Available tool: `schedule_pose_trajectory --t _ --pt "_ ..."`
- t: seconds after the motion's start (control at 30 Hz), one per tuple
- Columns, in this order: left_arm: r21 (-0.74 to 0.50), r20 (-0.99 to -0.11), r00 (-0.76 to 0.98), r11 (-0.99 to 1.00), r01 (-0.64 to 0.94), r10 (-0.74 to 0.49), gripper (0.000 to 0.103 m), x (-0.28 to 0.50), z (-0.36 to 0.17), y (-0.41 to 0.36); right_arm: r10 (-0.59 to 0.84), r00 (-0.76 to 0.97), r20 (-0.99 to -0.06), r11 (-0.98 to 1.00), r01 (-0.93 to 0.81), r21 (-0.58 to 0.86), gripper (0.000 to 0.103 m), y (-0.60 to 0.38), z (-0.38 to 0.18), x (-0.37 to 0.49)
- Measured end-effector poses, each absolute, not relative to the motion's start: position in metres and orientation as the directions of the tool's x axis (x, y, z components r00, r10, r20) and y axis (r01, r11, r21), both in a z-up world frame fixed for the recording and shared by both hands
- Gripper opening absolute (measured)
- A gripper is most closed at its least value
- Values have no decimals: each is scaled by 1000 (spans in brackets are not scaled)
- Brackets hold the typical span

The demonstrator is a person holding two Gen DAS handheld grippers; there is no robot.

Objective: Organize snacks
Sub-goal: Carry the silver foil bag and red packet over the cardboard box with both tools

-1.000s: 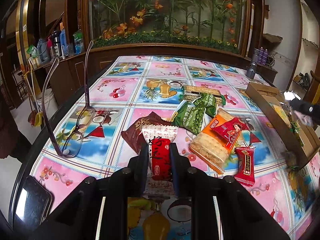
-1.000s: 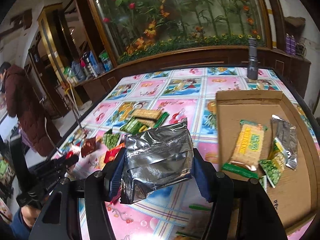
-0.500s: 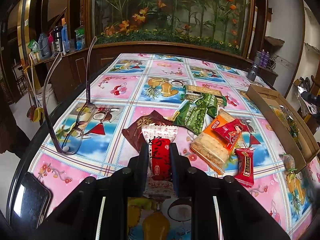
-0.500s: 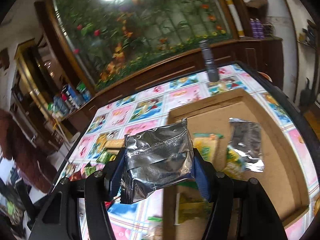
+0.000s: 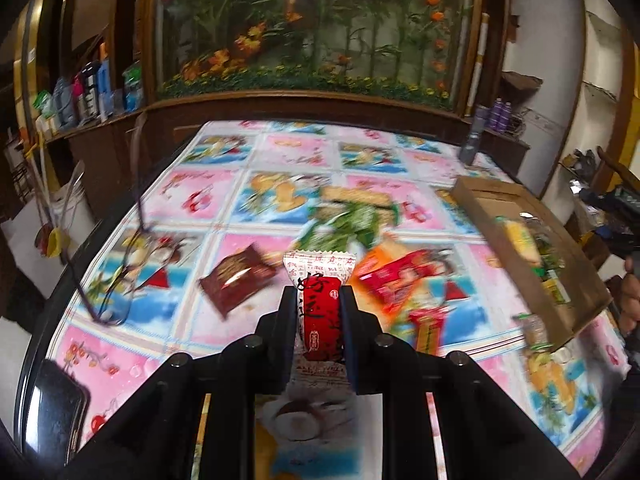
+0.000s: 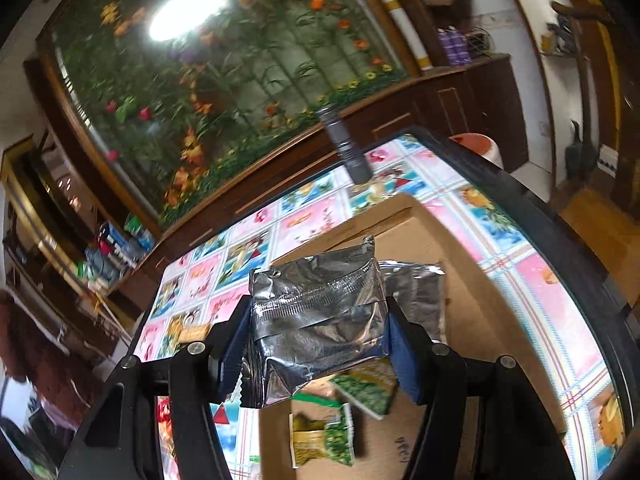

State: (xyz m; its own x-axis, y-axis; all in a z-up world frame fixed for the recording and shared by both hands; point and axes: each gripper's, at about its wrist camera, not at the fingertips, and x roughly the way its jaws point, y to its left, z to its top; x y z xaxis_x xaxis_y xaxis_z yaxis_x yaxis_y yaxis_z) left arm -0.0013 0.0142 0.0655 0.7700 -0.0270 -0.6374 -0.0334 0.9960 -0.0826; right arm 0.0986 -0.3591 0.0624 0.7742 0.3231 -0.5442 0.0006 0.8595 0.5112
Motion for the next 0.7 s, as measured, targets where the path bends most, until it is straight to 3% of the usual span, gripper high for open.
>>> schedule_pose_trajectory --t 0.37,0.7 --pt "-143 -608 744 960 241 -277 20 28 108 -110 304 746 -593 828 102 551 67 -385 49 109" --pt "-211 -671 601 889 406 -434 20 54 65 -230 291 696 -656 815 179 552 66 -398 32 115"
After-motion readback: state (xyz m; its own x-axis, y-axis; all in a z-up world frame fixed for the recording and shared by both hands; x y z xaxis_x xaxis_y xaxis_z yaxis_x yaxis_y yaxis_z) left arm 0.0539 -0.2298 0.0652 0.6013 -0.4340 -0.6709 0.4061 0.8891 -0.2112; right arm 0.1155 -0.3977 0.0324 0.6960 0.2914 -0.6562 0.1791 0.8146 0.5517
